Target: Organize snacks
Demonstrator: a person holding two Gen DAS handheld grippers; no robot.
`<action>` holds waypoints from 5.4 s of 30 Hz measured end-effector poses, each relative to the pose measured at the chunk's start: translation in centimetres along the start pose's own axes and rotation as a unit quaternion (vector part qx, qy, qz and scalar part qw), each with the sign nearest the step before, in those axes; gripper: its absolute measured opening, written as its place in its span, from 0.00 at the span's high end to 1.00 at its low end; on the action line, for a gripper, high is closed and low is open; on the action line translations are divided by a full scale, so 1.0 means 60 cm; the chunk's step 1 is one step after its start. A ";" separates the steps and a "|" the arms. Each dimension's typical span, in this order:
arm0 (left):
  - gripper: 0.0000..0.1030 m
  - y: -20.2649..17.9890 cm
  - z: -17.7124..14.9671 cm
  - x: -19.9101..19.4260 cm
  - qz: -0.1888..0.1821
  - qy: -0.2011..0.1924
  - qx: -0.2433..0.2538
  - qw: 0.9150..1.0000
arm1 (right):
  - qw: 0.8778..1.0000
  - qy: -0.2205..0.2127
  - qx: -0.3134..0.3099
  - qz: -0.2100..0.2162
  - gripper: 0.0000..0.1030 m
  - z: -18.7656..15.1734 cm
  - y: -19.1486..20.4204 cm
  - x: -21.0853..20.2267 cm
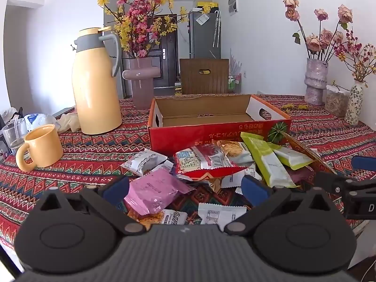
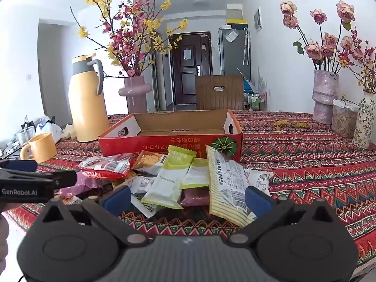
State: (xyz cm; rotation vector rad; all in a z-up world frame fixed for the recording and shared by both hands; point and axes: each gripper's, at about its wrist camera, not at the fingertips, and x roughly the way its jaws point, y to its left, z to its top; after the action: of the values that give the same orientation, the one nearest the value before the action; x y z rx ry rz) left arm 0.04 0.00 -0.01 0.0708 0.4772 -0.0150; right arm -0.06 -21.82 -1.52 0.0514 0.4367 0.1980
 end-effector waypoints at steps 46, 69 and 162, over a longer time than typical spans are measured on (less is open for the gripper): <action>0.00 -0.001 -0.006 -0.014 -0.014 -0.003 -0.013 1.000 | 1.000 0.002 0.002 -0.003 0.00 0.002 -0.004 -0.006; 0.00 -0.001 -0.006 -0.015 -0.014 -0.002 -0.013 1.000 | 1.000 0.002 0.001 -0.002 0.00 0.002 -0.003 -0.006; 0.10 -0.036 -0.037 0.057 -0.039 0.094 0.006 0.995 | 0.997 0.023 0.060 0.040 0.70 0.003 -0.094 0.015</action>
State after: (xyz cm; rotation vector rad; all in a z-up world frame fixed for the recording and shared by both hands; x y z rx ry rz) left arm 2.00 -1.98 -3.72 0.0659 0.6684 -0.0894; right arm 1.84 -27.16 -2.29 0.1821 0.4921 0.2511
